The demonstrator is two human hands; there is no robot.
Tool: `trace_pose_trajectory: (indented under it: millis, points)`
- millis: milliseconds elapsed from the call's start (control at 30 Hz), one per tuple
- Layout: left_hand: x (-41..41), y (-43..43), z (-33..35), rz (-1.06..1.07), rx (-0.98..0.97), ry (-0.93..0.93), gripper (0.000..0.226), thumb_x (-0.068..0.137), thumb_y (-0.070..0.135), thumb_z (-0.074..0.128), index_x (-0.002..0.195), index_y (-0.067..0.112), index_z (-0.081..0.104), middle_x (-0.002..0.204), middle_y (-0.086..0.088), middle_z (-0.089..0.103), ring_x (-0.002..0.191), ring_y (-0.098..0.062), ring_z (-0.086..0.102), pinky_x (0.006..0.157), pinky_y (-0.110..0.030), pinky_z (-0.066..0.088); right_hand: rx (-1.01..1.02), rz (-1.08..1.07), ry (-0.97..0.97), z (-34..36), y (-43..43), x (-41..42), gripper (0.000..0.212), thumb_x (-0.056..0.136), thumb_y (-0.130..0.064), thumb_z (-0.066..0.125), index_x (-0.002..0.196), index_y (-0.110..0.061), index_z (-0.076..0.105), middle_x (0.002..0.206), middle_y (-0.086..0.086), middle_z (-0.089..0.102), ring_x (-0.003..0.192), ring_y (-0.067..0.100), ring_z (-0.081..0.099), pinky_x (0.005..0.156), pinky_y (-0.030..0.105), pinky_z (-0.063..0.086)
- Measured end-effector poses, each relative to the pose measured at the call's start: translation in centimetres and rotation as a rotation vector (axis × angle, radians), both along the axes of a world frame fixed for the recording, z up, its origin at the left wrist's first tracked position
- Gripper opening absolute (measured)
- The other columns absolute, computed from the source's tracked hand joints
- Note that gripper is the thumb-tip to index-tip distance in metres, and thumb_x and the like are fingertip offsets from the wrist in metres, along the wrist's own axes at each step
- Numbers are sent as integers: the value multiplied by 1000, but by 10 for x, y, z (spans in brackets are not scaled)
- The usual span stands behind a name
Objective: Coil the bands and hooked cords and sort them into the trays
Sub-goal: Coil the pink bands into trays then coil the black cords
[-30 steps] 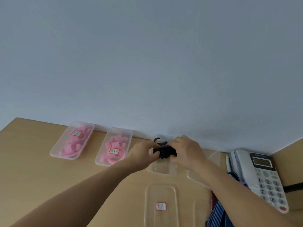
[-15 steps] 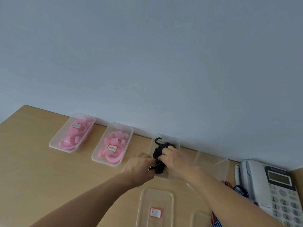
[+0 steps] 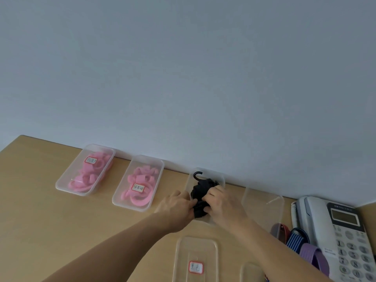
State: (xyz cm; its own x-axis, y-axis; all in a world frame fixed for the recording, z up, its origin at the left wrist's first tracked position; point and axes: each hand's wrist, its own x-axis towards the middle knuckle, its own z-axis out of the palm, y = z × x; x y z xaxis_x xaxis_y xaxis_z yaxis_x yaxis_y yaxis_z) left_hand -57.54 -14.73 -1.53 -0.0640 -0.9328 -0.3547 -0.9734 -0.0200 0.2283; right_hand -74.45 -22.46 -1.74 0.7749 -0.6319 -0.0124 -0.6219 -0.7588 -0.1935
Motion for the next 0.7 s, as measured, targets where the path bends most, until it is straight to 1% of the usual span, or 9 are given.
trace_pose_trajectory:
  millis: [33,100,167,233,267,333,400,500,700]
  points:
    - [-2,0,-1,0,8,-6,38,100,36,34,133,25,50,124,-4,51,113,-28,46,91,-43,46,-5,-17,2,0,2,1,14,70,-25,79,80,-18,72,81,-4,64,84,20,62,67,28,48]
    - [-6,-1,1,0,10,-1,37,99,35,36,129,20,51,124,-5,51,113,-28,46,89,-43,46,-28,-29,17,0,6,0,18,70,-29,79,85,-21,75,84,-6,65,86,20,62,71,30,51]
    - [-7,-3,4,7,-22,16,35,96,36,40,122,19,55,123,-4,51,112,-26,46,90,-41,46,-43,-61,21,3,8,-5,30,66,-32,83,93,-24,75,90,-7,64,86,20,62,71,32,54]
    - [-6,-3,6,24,-76,34,34,93,37,44,120,21,57,122,-1,50,112,-24,46,91,-39,47,-46,-85,21,5,10,-8,42,67,-33,83,107,-24,72,98,-5,63,91,22,62,75,35,55]
    - [-5,-2,6,30,-96,43,34,92,37,45,120,21,56,123,0,49,114,-23,45,92,-38,46,-39,-87,30,5,11,-8,45,73,-32,79,116,-23,69,103,-4,63,96,23,61,81,37,54]
    - [-4,-1,7,33,-107,58,35,92,36,47,122,22,55,128,1,47,116,-22,44,94,-37,46,-9,-94,76,5,13,-7,49,87,-33,63,134,-22,55,119,-3,58,113,24,52,96,39,46]
    - [-4,-1,9,16,-91,58,35,93,36,46,123,21,56,132,1,46,118,-22,43,97,-36,44,10,-114,119,3,15,-7,53,93,-35,50,144,-25,41,131,-5,49,124,22,41,104,37,36]
    - [-1,-2,14,7,-86,73,37,95,36,43,126,21,56,135,0,46,122,-22,42,101,-36,41,9,-174,122,7,20,-7,55,93,-38,48,146,-27,38,137,-6,43,129,20,36,104,35,34]
    - [11,3,25,-24,-133,110,40,98,37,42,133,22,54,145,1,43,134,-21,35,109,-36,35,22,-345,-42,27,35,-8,43,95,-33,51,137,-26,51,134,-8,48,126,17,43,101,31,38]
